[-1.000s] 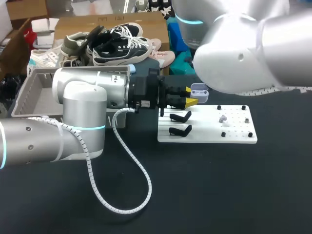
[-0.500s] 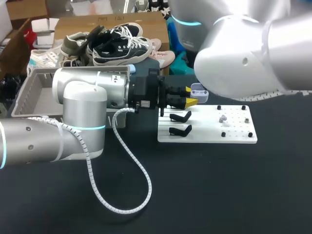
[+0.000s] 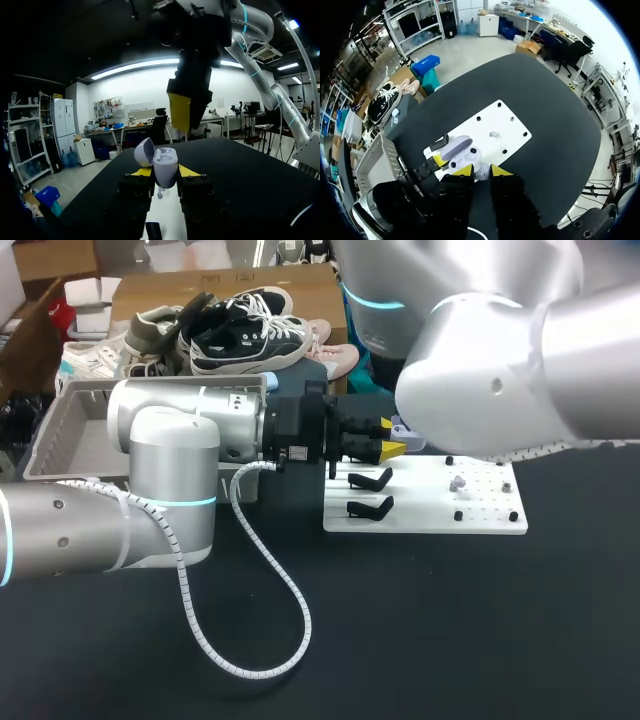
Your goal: Pick up each earbud case from the left stands, insert the matching earbuds, close the lid, and place the case in the box.
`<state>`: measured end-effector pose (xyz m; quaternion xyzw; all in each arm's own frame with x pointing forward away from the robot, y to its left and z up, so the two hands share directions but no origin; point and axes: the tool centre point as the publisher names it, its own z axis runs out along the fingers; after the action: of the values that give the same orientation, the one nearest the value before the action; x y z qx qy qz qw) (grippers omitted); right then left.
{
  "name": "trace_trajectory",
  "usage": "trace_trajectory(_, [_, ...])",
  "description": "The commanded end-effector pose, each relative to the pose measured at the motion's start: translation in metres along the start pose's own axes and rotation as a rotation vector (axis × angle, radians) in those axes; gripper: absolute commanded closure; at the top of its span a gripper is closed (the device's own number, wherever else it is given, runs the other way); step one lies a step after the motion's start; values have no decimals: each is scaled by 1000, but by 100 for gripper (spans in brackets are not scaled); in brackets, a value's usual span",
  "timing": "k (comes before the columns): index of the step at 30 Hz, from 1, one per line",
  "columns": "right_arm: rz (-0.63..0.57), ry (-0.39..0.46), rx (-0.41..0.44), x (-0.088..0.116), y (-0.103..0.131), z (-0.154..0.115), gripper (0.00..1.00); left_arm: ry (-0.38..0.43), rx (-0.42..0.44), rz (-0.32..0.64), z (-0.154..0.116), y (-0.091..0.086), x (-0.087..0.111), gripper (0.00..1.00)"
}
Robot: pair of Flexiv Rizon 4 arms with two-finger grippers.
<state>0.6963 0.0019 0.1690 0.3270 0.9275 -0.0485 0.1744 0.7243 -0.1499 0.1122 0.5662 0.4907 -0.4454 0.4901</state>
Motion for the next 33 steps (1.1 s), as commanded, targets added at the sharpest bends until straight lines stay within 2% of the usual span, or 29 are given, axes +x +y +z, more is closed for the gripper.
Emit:
trace_trajectory(1, [-4, -2, 10, 0, 9, 2, 100, -3, -2, 2, 0, -1, 1, 100])
trace_trajectory(33, [-4, 4, 25, -9, 10, 13, 100, -3, -2, 2, 0, -1, 1, 100])
